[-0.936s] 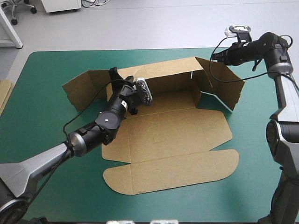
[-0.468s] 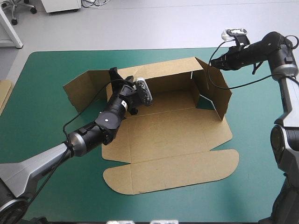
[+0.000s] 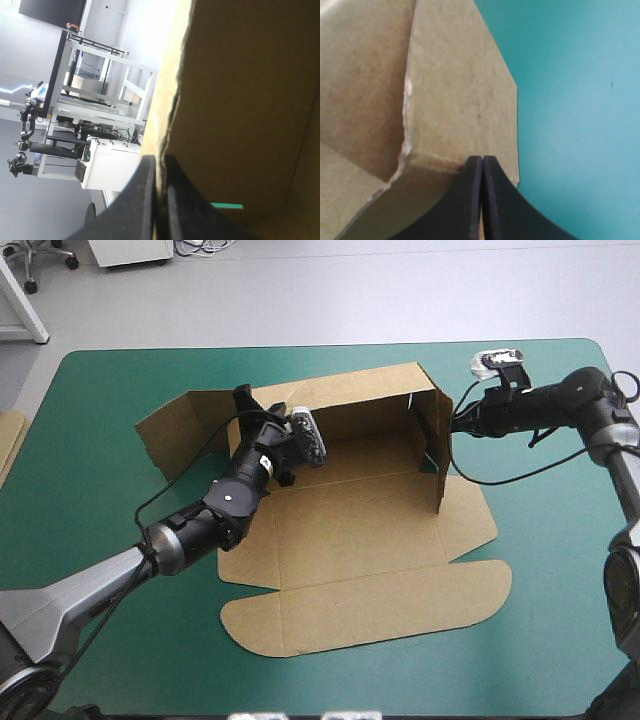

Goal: Fold the box

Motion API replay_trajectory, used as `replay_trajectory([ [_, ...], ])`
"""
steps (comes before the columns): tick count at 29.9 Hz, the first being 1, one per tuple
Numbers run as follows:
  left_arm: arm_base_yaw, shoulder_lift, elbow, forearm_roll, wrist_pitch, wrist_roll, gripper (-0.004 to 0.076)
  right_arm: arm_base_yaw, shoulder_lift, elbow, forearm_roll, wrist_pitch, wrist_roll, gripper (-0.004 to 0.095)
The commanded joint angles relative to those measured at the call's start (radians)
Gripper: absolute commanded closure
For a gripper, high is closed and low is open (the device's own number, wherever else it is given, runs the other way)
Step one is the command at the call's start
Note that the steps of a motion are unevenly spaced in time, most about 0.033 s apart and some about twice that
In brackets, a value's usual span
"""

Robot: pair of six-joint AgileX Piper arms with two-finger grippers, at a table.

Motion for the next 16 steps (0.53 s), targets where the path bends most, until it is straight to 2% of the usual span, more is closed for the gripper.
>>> replay_trajectory([
  [1,-0.007,-0.042,-0.02,0.076,0.001,-0.032,0.0734,-0.005,-0.098,0.08,0.104,-0.075,-0.132,0.0926],
  [7,-0.007,-0.042,-0.02,0.076,0.001,-0.032,0.0734,-0.003,-0.158,0.228,0.24,-0.129,-0.397,0.0916],
  [10,-0.007,-0.042,-0.02,0.076,0.001,-0.032,0.0734,-0.003,-0.156,0.243,0.267,-0.127,-0.476,0.0862],
  [13,-0.007,-0.042,-0.02,0.076,0.001,-0.032,0.0734,-0.002,-0.156,0.255,0.277,-0.108,-0.562,0.0748],
  [16,-0.007,-0.042,-0.02,0.076,-0.005,-0.032,0.0734,-0.002,-0.156,0.257,0.321,-0.065,-0.649,0.0558],
])
